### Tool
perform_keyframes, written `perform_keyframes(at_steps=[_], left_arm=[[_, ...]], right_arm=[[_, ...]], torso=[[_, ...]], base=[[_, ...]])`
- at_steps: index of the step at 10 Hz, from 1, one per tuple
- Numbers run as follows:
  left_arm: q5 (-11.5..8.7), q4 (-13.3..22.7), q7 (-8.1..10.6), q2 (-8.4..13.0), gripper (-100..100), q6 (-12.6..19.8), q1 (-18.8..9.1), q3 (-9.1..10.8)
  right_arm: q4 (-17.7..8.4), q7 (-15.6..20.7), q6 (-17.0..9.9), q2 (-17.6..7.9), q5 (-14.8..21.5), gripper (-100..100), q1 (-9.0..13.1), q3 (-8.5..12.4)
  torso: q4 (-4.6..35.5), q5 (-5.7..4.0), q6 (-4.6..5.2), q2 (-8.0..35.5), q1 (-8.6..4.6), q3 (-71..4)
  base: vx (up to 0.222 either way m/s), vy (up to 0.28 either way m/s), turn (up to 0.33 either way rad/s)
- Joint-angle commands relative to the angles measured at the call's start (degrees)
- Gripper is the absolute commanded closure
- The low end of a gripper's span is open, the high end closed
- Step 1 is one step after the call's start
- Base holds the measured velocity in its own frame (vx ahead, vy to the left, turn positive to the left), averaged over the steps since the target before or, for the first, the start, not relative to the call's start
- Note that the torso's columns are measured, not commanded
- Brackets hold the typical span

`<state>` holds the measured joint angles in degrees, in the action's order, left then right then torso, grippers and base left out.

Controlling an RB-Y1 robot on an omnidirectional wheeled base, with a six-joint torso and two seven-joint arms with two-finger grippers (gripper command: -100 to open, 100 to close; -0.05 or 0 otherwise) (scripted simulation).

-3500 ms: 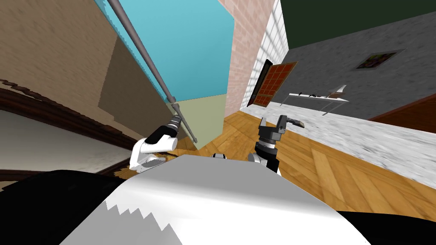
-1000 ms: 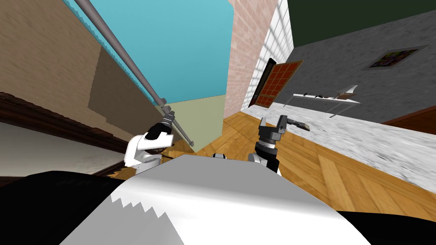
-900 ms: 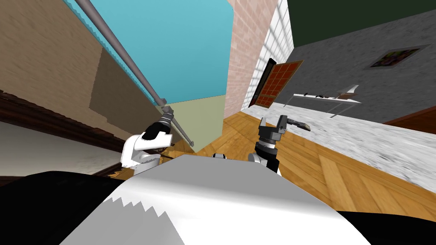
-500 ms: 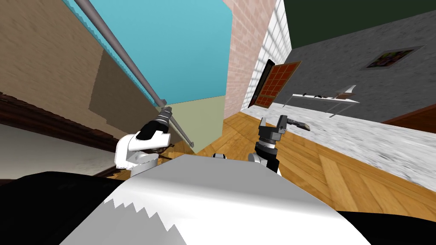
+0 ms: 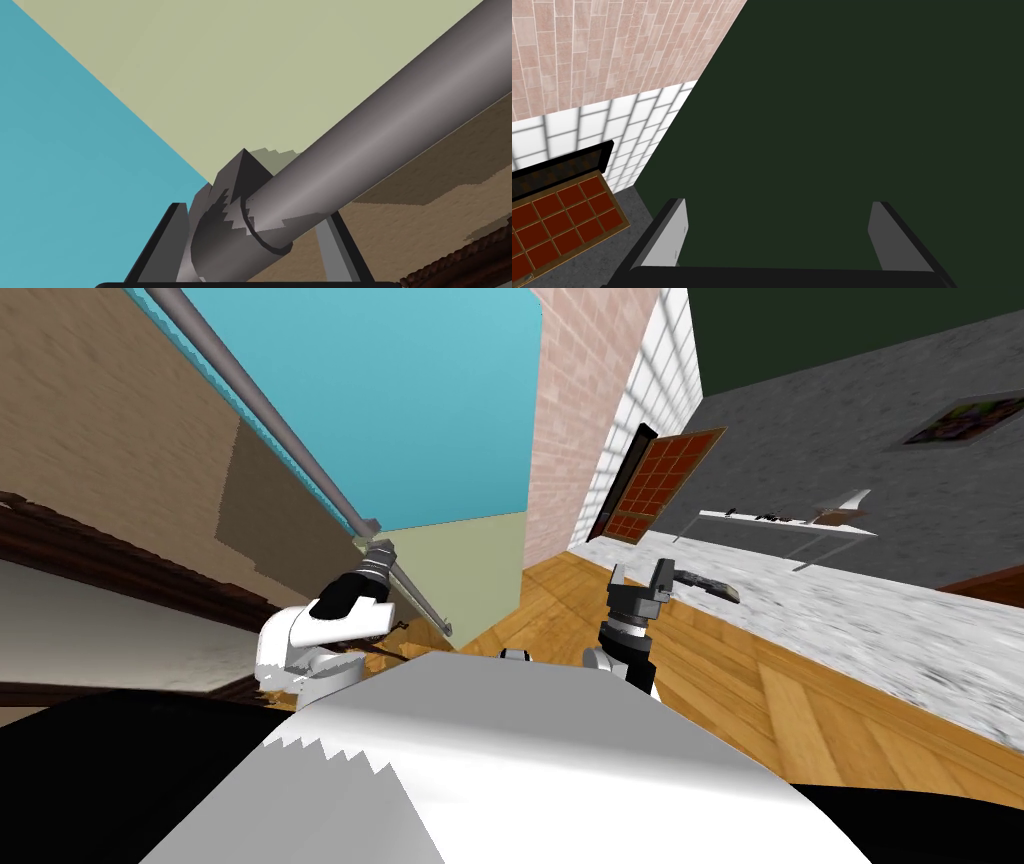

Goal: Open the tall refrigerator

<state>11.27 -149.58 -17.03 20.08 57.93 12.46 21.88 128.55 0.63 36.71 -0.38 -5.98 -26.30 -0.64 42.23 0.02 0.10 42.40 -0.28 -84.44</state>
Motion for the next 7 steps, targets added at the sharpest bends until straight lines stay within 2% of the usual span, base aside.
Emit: perform_keyframes(at_steps=[1, 2, 3, 4, 7], left_arm=[[-0.7, 0.2, 0.47, 0.1, 100, 0.5, 0.9, 2.76], [-1.0, 0.1, 0.67, 0.1, 100, 0.5, 1.5, 4.12], [-1.0, 0.1, 0.67, 0.1, 100, 0.5, 1.5, 4.12], [-1.3, 0.1, 0.86, 0.2, 100, 0.6, 2.0, 5.48], [-2.2, 0.1, 1.46, 0.2, 100, 0.6, 3.7, 9.55]], right_arm=[[0.0, 0.0, 0.0, 0.0, 0.0, 0, 0.0, 0.0], [0.0, 0.0, 0.0, 0.0, 0.0, 0, 0.0, 0.0], [0.0, 0.0, 0.0, 0.0, 0.0, 0, 0.0, 0.0], [0.0, 0.0, 0.0, 0.0, 0.0, 0, 0.0, 0.0], [0.0, 0.0, 0.0, 0.0, 0.0, 0, 0.0, 0.0]], torso=[[0.0, -0.05, 0.01, -0.2, 0.11, -0.2], [0.0, -0.08, -0.05, -0.3, 0.11, -0.2], [0.0, -0.11, 0.00, -0.2, -0.05, -0.2], [0.0, -0.13, 0.19, -0.3, 0.30, -0.3], [0.1, -0.15, -0.04, -0.3, 0.03, -0.2]], base=[[0.010, -0.342, 0.176], [-0.017, -0.403, 0.168], [0.002, -0.291, 0.101], [0.016, -0.268, 0.100], [0.012, -0.343, 0.187]])
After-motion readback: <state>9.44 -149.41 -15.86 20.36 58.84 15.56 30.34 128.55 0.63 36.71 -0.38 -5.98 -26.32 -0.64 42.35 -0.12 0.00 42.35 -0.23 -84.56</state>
